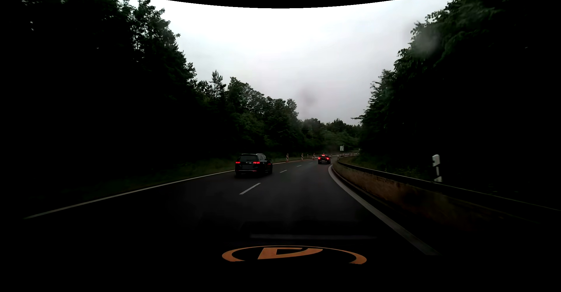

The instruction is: Follow the waypoints while adhering to traffic rules and regulations

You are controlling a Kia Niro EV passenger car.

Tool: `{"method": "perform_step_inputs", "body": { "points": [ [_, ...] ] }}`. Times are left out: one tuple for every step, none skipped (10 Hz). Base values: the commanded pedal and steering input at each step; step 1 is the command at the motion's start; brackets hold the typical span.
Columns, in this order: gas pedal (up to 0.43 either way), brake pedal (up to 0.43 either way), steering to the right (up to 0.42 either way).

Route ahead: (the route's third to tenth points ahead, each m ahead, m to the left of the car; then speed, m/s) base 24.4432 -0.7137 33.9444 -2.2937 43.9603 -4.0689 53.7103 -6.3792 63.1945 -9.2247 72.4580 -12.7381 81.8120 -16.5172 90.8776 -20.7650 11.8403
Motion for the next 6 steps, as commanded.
{"method": "perform_step_inputs", "body": {
  "points": [
    [0.039,0.000,0.027],
    [0.039,0.000,0.027],
    [0.039,0.000,0.027],
    [0.039,0.000,0.026],
    [0.039,0.000,0.025],
    [0.039,0.000,0.025]
  ]
}}
